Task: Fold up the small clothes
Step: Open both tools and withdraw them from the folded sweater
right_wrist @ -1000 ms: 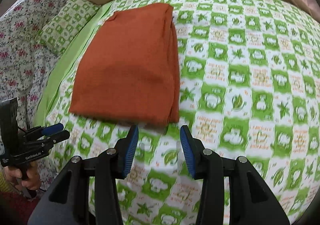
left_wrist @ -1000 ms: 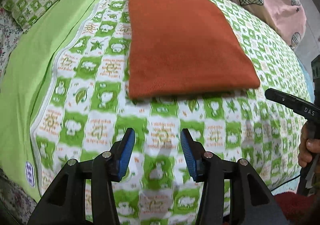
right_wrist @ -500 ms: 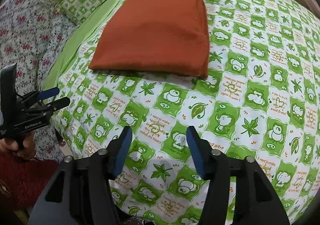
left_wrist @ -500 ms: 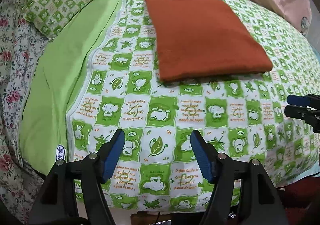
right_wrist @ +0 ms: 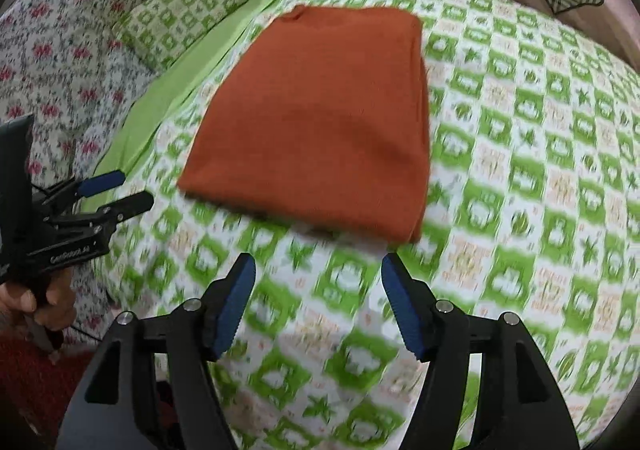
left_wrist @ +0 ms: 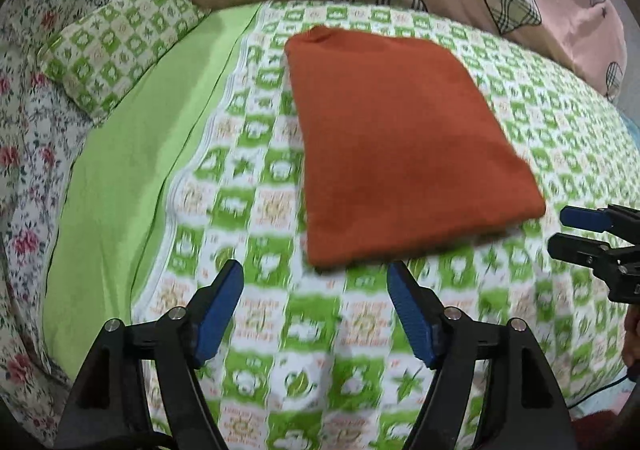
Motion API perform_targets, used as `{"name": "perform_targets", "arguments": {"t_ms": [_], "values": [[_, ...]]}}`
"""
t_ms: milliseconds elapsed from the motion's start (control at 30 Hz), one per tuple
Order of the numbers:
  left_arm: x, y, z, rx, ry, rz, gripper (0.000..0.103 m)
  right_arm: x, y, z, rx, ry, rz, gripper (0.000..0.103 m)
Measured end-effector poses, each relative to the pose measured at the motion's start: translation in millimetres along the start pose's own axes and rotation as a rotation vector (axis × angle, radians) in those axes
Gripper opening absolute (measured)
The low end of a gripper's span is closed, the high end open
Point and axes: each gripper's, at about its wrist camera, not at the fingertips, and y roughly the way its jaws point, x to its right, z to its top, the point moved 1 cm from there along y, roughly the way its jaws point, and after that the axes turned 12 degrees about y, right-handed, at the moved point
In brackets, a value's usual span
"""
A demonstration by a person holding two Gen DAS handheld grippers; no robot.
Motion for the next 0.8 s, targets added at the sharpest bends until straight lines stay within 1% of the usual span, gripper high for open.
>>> {"name": "perform_targets", "arguments": {"t_ms": [200,267,333,533,800], "values": [[1.4,7.3,21.2,-0.009,0.004,0.006,0.077,7.3,4.1,28.9,0.029,0.051,0.001,0.067],[2.7,11.9,25.4,-0.021,0.01,0.029,0.081,5.8,5.8,35.3,0.033,0.05,0.005,0.068],[4.0,19.2,30.4,-0.045,0.023,0.052,0.083,2.9,10.0,40.3,0.027,0.036,0.001,0.076],[6.6,28.5,43.8,-0.056,0.056,0.083,0.083,-5.2,23.2,46.2,0.005,0.02,-0.002,0.078],[0.5,36.1,56.7,-0.049,0.037,0.095,0.084,-8.7,30.3,50.7,-0.003,0.011,-0.004,0.08]]}}
